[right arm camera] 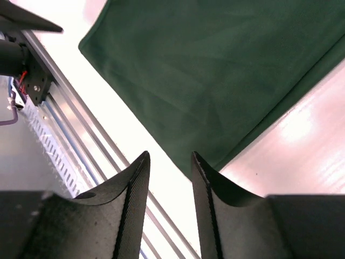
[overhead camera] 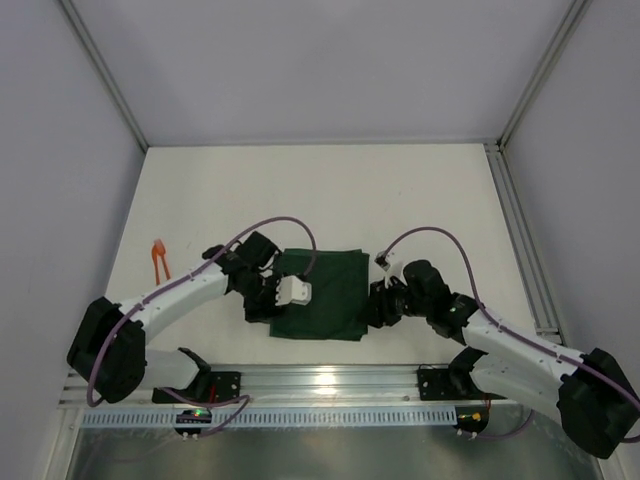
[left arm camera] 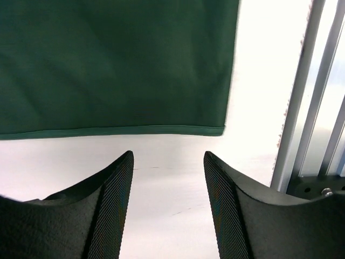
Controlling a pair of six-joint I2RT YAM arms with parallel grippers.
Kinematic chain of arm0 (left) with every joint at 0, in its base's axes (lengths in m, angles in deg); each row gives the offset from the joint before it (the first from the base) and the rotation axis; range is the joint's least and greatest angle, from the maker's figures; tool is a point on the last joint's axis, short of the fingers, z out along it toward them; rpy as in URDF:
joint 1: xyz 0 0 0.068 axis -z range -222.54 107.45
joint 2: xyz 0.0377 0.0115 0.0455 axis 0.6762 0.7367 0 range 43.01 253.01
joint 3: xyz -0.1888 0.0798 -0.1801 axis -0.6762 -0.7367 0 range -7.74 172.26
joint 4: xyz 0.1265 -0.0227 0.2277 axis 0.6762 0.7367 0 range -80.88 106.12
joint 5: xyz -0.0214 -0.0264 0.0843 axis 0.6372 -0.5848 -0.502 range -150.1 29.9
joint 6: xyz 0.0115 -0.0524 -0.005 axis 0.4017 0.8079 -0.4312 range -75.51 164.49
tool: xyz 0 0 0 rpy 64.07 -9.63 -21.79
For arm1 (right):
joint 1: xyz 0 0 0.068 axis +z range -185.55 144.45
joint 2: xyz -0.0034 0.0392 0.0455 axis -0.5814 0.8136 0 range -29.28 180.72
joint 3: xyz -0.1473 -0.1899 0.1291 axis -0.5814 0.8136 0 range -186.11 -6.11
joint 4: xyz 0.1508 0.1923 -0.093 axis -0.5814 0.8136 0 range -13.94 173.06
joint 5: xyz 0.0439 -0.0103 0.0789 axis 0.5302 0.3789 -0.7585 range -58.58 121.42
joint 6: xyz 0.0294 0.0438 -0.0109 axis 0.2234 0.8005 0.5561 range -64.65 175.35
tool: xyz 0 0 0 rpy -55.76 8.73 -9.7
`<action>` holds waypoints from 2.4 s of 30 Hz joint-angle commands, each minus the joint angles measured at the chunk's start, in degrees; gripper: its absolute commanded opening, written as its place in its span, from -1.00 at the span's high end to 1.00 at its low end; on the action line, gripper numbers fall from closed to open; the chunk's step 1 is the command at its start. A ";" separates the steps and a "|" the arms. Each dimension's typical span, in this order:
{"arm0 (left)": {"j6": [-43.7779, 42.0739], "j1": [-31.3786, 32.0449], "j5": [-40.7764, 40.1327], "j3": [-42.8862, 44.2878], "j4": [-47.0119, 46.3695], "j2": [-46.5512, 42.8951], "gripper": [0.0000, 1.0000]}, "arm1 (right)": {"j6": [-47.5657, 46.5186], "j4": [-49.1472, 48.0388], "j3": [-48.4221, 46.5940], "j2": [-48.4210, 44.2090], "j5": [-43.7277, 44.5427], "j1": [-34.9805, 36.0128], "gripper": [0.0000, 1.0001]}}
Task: Fold the napkin into a case and place the utensils inside
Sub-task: Smooth out the lower triangle-folded napkin at the center of the board, then fold the lower triangle-folded napkin at the center of the board.
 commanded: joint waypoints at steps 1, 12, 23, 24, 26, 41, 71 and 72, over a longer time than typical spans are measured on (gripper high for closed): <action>-4.23 4.25 -6.57 -4.00 0.95 -1.48 -0.15 | 2.37 7.74 -0.51 -5.34 2.30 0.24 0.17; -4.40 14.71 -12.28 -11.13 -9.33 -3.23 -0.37 | 1.06 10.23 -3.41 -5.97 3.80 0.24 0.07; -5.45 19.73 -16.15 -17.20 -17.16 -9.74 -0.34 | -0.70 2.50 -4.64 3.18 1.42 0.23 0.09; -5.54 20.08 -16.41 -17.46 -17.42 -9.56 -0.33 | -0.53 1.53 -4.91 3.70 1.59 0.24 0.10; -5.45 20.96 -17.64 -18.17 -18.56 -8.95 -0.31 | -0.27 -0.22 -5.35 5.81 1.68 0.24 0.16; -3.88 23.77 -22.04 -19.40 -21.12 -4.99 0.52 | 0.53 -8.49 -7.81 15.65 -0.95 0.23 0.27; 1.41 10.96 -4.91 2.04 -6.79 -0.61 1.00 | 2.55 -17.19 -25.56 52.92 -6.57 -1.96 0.85; 1.23 10.33 -4.20 3.44 -6.01 0.27 1.00 | 2.03 -17.37 -25.56 53.01 -6.93 -1.96 0.85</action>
